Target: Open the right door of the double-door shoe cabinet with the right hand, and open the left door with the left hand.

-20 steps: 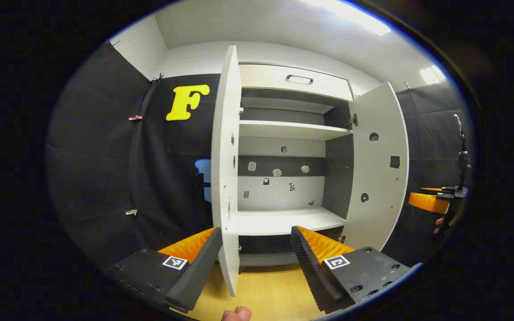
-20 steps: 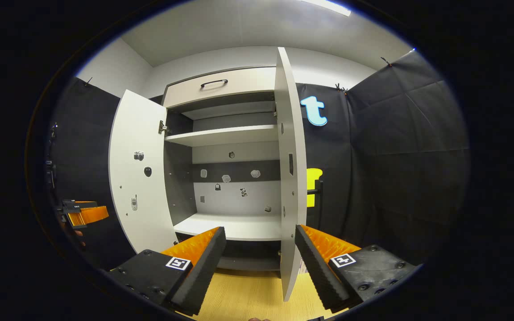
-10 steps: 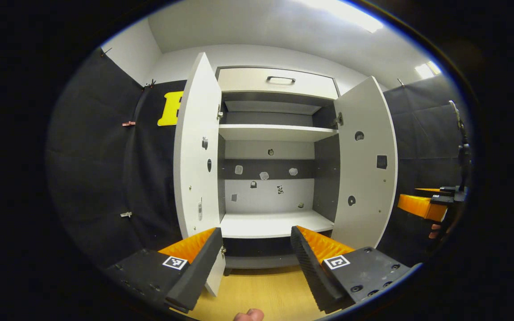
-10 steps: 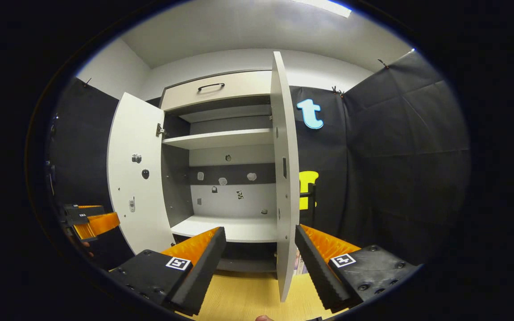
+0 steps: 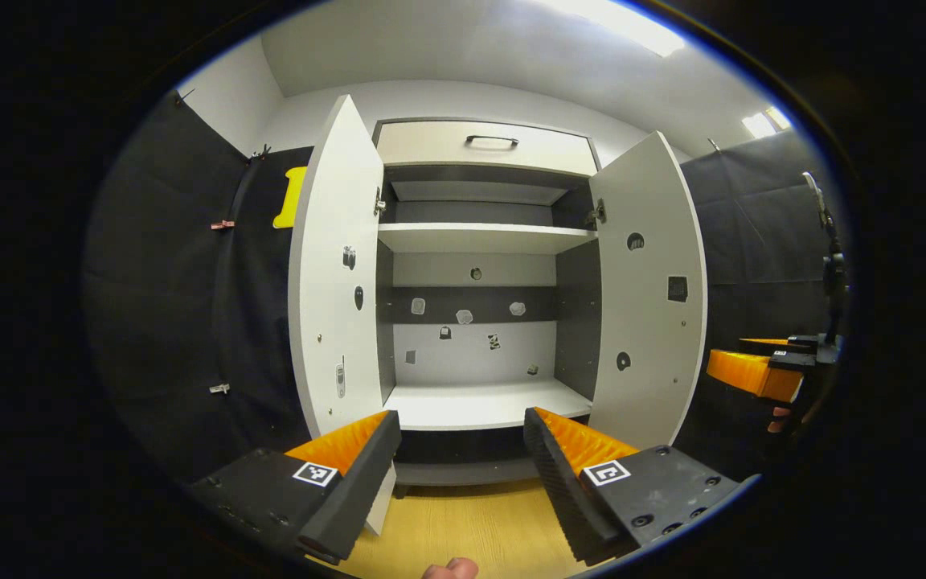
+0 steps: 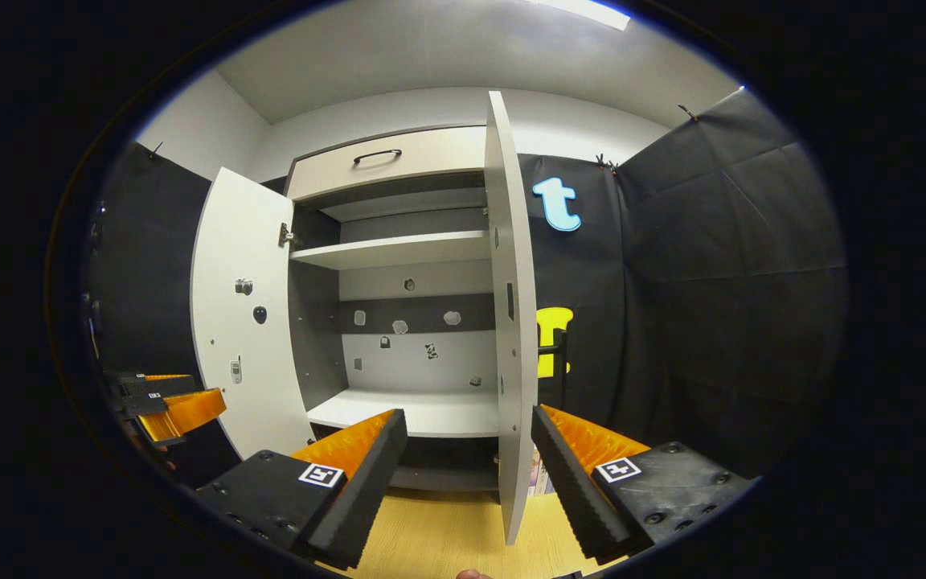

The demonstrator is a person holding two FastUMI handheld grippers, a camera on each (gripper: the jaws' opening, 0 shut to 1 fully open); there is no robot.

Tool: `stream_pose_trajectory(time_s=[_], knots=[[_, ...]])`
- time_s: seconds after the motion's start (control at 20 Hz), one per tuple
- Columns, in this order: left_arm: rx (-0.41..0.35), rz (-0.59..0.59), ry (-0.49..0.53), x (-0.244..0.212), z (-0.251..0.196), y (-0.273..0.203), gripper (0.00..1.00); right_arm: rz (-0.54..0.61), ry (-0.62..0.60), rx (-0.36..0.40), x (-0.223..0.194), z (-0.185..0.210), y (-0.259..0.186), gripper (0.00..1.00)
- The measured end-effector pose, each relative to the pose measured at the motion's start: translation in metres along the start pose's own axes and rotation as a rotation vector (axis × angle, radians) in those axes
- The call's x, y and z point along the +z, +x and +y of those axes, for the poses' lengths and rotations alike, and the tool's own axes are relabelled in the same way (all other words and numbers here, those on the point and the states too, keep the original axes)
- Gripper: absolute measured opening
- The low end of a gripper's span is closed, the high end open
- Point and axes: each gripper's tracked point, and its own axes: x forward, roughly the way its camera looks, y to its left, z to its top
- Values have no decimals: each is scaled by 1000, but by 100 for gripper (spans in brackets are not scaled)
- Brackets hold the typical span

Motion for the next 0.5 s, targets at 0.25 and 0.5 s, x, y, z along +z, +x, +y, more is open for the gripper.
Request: stream_pose_trajectory(time_s=[0.25,0.5], knots=[[1,7,8,-2,-1,2,95,4,7,0,-1,0,2,98],[2,10,8,-3,-3,5,95,7,4,2,-2,-1,3,98]])
